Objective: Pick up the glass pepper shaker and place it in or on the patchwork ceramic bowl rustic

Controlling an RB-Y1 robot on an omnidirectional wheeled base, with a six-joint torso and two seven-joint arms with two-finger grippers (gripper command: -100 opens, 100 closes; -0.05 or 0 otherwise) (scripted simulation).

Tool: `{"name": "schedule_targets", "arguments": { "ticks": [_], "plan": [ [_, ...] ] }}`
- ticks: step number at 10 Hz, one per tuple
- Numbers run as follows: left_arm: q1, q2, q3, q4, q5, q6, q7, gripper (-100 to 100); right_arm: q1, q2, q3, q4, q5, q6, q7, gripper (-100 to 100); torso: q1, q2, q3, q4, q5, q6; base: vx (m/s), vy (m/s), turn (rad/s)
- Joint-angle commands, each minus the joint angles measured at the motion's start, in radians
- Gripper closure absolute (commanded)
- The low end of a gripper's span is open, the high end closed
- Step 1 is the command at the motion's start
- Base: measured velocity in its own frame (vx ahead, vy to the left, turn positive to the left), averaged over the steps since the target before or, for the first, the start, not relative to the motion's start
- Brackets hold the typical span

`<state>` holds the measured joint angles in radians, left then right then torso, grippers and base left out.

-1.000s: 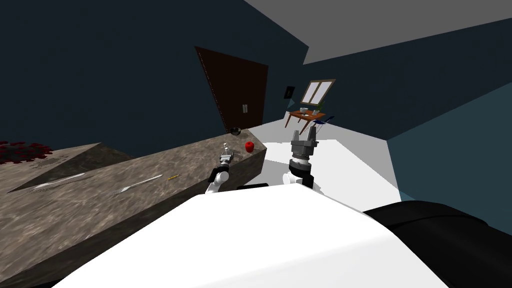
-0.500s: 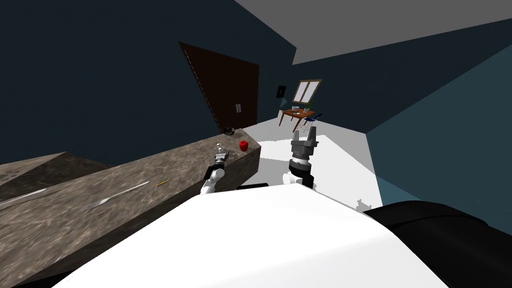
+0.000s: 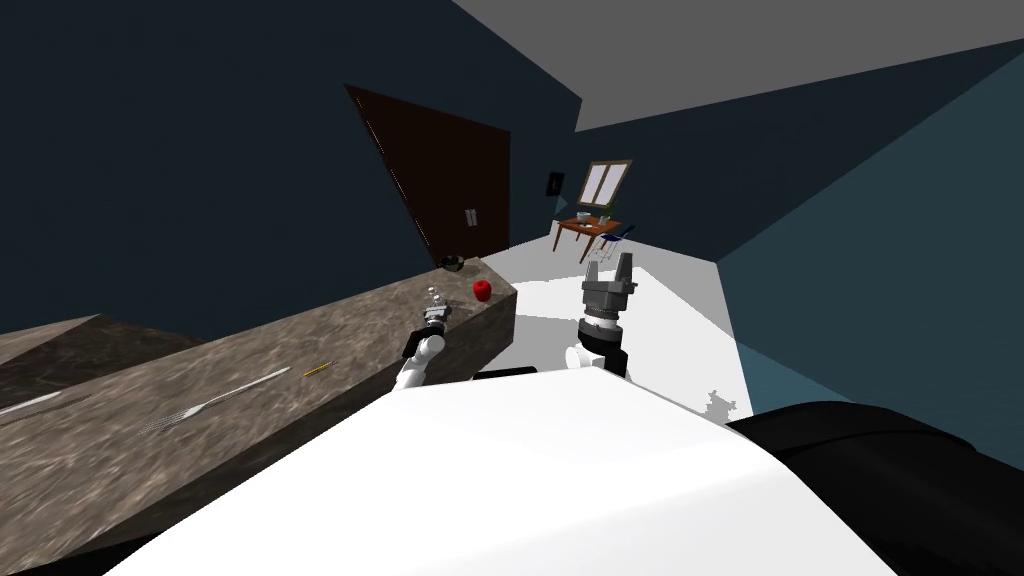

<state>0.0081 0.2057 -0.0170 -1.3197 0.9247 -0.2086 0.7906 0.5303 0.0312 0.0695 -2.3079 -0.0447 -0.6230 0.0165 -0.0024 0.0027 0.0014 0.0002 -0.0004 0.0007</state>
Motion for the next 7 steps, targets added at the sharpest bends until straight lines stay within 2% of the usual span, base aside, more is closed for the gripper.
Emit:
{"name": "schedule_targets", "arguments": {
  "ticks": [1,3,4,5,6,7],
  "plan": [
    [0.0,0.0,0.0,0.0,0.0,0.0,0.0,100,0.0,0.0,0.0,0.0,0.0,0.0,0.0,0,0.0,0.0,0.0,0.0,0.0,0.0,0.0,0.0,0.0],
    [0.0,0.0,0.0,0.0,0.0,0.0,0.0,100,0.0,0.0,0.0,0.0,0.0,0.0,0.0,0,0.0,0.0,0.0,0.0,0.0,0.0,0.0,0.0,0.0],
    [0.0,0.0,0.0,0.0,0.0,0.0,0.0,0,0.0,0.0,0.0,0.0,0.0,0.0,0.0,0,0.0,0.0,0.0,0.0,0.0,0.0,0.0,0.0,0.0],
    [0.032,-0.022,-0.022,-0.043,-0.011,0.013,-0.021,100,0.0,0.0,0.0,0.0,0.0,0.0,0.0,0,0.0,-0.001,0.0,0.0,0.0,0.0,0.036,0.033,0.244],
    [0.047,-0.034,-0.037,-0.062,-0.017,0.015,-0.029,100,0.0,0.0,0.0,0.0,0.0,0.0,0.0,0,0.002,-0.002,-0.001,0.0,0.0,-0.002,0.059,0.041,0.233],
    [0.047,-0.034,-0.037,-0.062,-0.017,0.015,-0.029,100,0.0,0.0,0.0,0.0,0.0,0.0,0.0,0,0.003,-0.003,-0.002,-0.001,0.001,-0.002,0.049,0.03,0.052]
  ]
}}
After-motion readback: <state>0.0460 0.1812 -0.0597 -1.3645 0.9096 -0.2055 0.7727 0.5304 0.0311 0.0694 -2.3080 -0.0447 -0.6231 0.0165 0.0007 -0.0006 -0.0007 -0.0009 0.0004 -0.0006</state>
